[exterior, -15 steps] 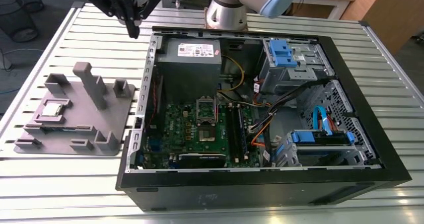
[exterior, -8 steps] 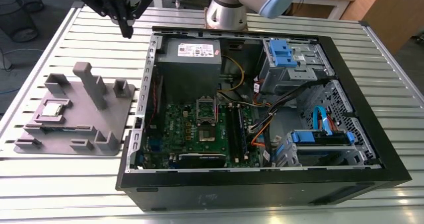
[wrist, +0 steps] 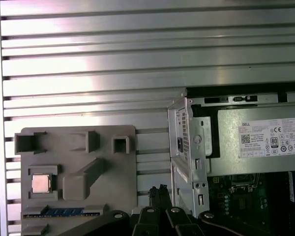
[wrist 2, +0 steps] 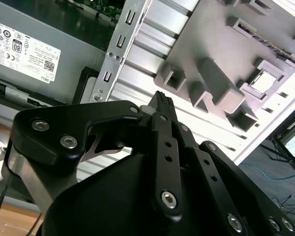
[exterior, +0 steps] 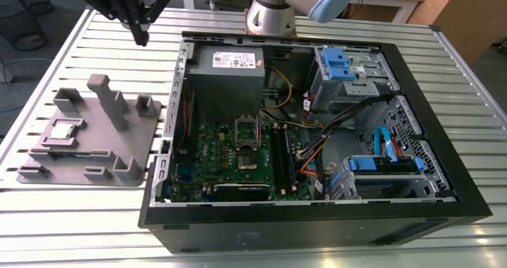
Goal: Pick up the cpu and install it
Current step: 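Reach for the cpu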
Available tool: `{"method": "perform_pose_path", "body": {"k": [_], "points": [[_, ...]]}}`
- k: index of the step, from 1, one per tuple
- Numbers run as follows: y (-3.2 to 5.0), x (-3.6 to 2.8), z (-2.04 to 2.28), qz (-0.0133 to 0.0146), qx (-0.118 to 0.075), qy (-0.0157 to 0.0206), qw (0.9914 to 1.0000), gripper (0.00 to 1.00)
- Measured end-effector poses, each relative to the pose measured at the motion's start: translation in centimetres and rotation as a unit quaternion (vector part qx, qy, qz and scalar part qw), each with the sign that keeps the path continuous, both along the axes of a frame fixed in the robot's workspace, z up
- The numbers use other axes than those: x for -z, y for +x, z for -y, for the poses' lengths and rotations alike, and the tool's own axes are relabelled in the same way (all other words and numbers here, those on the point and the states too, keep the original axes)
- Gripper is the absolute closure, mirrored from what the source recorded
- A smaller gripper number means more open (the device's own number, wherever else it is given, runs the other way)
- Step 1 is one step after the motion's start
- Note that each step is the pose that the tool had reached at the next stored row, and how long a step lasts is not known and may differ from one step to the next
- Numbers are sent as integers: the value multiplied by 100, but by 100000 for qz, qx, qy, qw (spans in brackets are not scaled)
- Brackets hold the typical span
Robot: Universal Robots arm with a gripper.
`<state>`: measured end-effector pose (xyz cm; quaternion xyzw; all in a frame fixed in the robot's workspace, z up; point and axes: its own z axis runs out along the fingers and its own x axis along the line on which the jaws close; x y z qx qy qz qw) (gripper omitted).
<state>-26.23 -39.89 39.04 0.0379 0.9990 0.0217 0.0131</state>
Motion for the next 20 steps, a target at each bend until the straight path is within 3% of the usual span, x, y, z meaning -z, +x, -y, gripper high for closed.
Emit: {"method": "perform_pose_path", "body": {"k": [8,20], "points": [[-169,9,0,2,-4,0,100000,89],[-336,14,0,2,1,0,100000,89]]}}
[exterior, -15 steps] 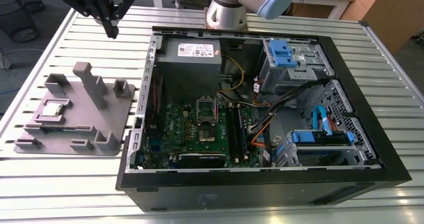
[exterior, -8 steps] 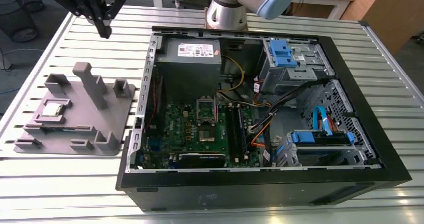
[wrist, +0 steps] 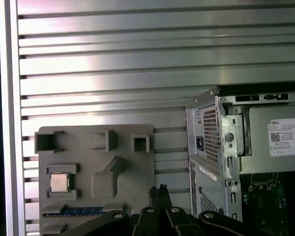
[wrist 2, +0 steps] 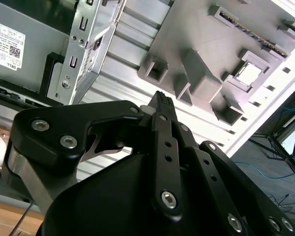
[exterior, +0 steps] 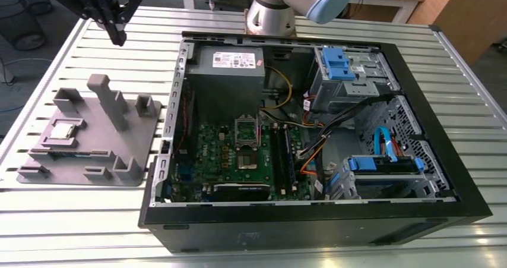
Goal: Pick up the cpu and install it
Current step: 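Reach for the cpu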
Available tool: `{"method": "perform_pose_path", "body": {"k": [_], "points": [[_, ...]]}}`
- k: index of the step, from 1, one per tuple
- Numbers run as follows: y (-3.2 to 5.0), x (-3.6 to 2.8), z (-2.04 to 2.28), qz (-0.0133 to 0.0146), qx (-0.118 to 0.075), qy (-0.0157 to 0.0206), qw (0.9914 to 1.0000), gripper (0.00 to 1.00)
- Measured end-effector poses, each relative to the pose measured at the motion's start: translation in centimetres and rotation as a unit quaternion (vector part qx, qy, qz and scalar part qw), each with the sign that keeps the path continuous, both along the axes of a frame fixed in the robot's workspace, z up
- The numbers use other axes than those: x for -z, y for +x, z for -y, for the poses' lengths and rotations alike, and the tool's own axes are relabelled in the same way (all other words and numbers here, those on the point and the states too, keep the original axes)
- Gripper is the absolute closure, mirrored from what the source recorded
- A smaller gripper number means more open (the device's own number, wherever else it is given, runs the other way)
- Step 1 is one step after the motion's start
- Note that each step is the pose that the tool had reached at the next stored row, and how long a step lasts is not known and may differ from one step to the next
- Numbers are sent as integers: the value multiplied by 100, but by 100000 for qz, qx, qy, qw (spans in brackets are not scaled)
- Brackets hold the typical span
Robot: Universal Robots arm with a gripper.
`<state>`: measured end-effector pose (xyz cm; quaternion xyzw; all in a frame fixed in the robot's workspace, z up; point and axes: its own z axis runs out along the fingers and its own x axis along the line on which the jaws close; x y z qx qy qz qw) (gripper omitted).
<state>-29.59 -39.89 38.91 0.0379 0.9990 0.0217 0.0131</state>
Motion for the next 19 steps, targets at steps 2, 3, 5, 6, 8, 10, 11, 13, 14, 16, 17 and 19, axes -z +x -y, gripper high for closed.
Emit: {"method": "perform_pose_path", "body": {"k": [2,3,5,6,8,10,11,13,14,16,17,19], "points": [[-9,0,0,-3,-4,1,100000,89],[-10,0,0,-3,-10,1,100000,89],[-13,0,0,-3,-4,0,100000,89],[-14,0,0,-8,-1,-3,100000,89],[-13,4,0,-1,-4,2,100000,89],[-15,13,0,10,-4,10,100000,89],[-22,17,0,3,7,8,100000,89],[-24,29,0,2,-7,11,100000,89],[-29,35,0,1,-4,11,100000,89],[-38,50,0,0,-2,10,100000,89],[-43,58,0,2,-3,20,100000,89],[-52,68,0,-5,-3,18,100000,89]]}}
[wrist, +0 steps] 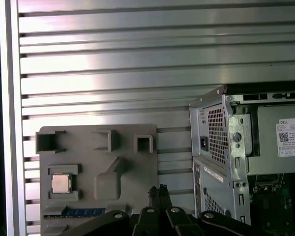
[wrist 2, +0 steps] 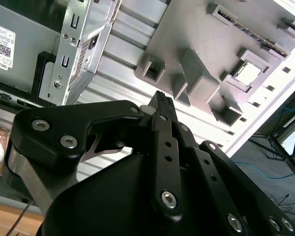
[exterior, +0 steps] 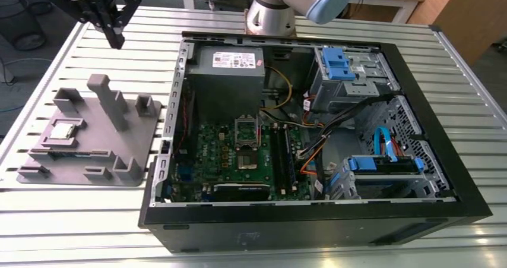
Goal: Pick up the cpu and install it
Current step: 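Reach for the cpu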
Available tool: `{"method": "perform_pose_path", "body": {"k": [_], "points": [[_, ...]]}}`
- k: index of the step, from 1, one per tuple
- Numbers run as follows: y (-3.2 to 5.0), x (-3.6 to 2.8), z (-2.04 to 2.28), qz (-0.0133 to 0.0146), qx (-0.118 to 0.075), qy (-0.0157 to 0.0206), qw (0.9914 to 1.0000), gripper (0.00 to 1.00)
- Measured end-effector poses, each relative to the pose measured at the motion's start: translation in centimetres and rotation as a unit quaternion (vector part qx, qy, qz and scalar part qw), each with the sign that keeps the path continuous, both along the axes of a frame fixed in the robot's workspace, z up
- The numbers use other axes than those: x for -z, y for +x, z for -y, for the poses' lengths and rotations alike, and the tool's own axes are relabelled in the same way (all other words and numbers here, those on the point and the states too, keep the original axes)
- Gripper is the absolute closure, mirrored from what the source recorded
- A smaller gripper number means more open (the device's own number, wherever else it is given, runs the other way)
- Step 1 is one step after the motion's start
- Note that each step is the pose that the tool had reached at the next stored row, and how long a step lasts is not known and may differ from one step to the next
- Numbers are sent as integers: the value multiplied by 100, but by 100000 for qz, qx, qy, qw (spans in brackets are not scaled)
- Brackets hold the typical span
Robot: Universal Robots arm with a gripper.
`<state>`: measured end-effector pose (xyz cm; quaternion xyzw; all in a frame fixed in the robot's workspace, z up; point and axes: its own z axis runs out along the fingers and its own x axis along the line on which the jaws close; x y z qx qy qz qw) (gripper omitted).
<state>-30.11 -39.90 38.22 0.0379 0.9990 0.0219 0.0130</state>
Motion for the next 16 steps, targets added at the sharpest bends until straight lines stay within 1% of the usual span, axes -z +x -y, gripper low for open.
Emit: {"method": "perform_pose_path", "body": {"k": [7,11,16], "points": [[-13,10,-1,11,9,9,100000,89],[-61,20,0,5,-1,5,100000,89],[-148,45,0,5,3,4,100000,89]]}}
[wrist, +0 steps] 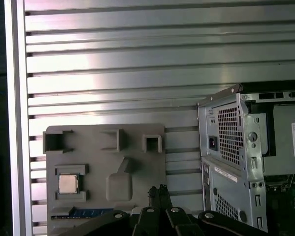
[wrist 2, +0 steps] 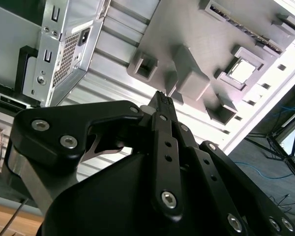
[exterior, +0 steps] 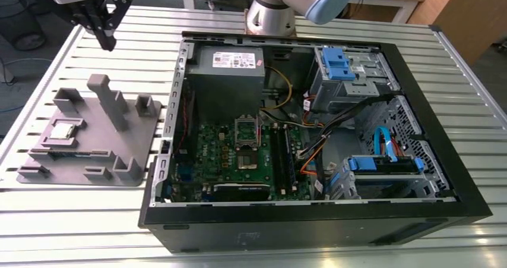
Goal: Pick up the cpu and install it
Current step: 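Reach for the cpu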
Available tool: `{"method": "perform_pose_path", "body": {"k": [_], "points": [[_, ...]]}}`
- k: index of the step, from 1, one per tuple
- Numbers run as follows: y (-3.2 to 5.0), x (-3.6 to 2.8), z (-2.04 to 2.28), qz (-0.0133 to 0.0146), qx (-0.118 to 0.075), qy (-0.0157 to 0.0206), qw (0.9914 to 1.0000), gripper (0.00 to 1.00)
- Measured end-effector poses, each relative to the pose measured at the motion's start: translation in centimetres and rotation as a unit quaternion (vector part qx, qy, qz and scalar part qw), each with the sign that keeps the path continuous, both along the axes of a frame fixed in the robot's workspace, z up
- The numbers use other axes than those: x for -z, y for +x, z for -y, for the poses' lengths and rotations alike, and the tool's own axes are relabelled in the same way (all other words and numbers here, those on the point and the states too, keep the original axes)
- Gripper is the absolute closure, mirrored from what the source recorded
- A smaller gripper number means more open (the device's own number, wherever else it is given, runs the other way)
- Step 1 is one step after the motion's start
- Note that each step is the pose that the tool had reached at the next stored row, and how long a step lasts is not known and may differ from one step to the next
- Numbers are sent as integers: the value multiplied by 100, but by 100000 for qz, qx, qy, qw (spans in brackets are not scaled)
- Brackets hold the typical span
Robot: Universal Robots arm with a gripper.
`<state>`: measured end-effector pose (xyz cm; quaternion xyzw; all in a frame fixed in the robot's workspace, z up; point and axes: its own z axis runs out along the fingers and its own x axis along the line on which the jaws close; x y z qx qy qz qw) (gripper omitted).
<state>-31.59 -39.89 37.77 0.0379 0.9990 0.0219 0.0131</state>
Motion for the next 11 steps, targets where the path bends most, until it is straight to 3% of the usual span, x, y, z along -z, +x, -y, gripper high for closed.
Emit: {"method": "perform_pose_path", "body": {"k": [11], "points": [[-150,67,0,-31,-4,3,100000,89]]}}
